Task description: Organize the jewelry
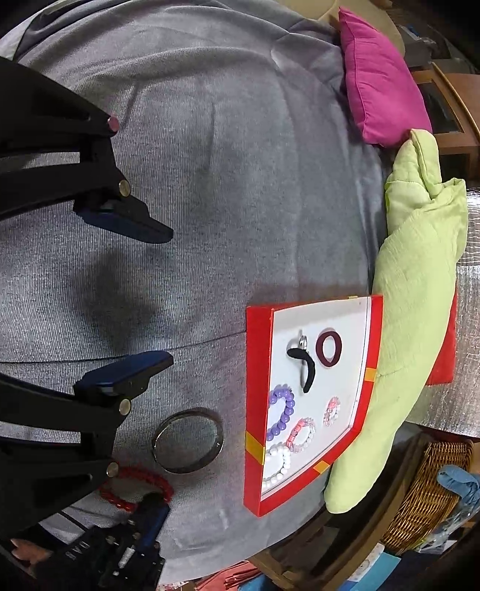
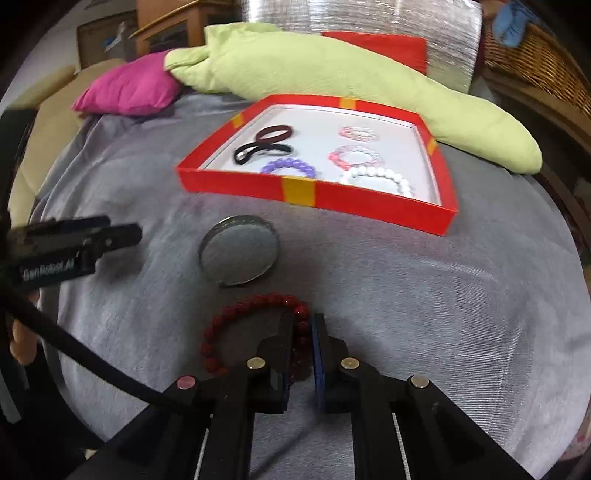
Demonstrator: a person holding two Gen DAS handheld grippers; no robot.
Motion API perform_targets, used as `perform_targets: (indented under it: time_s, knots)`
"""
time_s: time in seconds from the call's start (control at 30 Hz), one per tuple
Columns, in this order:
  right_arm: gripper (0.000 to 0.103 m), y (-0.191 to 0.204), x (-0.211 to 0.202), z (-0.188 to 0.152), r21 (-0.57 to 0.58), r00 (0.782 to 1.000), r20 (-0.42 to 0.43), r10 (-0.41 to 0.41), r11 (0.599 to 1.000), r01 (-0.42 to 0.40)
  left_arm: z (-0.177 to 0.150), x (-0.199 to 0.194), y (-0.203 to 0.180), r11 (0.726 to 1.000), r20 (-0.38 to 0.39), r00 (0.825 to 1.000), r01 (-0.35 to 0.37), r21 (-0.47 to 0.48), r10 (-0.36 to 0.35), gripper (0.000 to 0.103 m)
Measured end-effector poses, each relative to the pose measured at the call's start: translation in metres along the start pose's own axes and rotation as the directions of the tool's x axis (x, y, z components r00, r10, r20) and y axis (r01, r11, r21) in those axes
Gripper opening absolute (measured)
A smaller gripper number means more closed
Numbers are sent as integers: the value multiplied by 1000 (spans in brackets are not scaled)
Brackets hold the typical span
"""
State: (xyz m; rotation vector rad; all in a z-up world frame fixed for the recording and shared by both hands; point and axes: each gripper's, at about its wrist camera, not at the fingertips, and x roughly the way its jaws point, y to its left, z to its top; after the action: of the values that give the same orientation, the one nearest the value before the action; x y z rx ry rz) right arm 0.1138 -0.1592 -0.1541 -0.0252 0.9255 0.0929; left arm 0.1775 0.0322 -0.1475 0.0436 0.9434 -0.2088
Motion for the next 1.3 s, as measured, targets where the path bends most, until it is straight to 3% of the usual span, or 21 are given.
perform_targets:
  time_s: [0.23,0.5,0.6,0.73,0.83,1.03,1.3]
  knots:
    - [11,-32,-3,5,119,999,2,-36,992,36,3,2,-17,999,15,1000,24,48,-25,61]
    - [11,-73,1,6,249,999,-29,-31,968,37,0,1,-51,982,39,998,39,182,-47,62]
    - [11,-79,1,3,263,999,-31,-11,965,19,0,4,-58,980,31,998,50,194,-57,62]
    - [11,-83,3,3,288,999,-33,12,958,-2,-1,0,-63,976,35,991,120,184,-128,62]
    - [11,-85,4,3,300,999,-34,29,954,-17,-2,-2,-71,968,38,984,166,189,-176,72]
    - [12,-94,5,2,334,996,-32,80,940,-64,-1,2,-89,952,27,973,220,211,-230,73]
    - [12,-98,1,-4,325,993,-20,113,940,-101,5,22,-103,953,-2,977,208,219,-213,73]
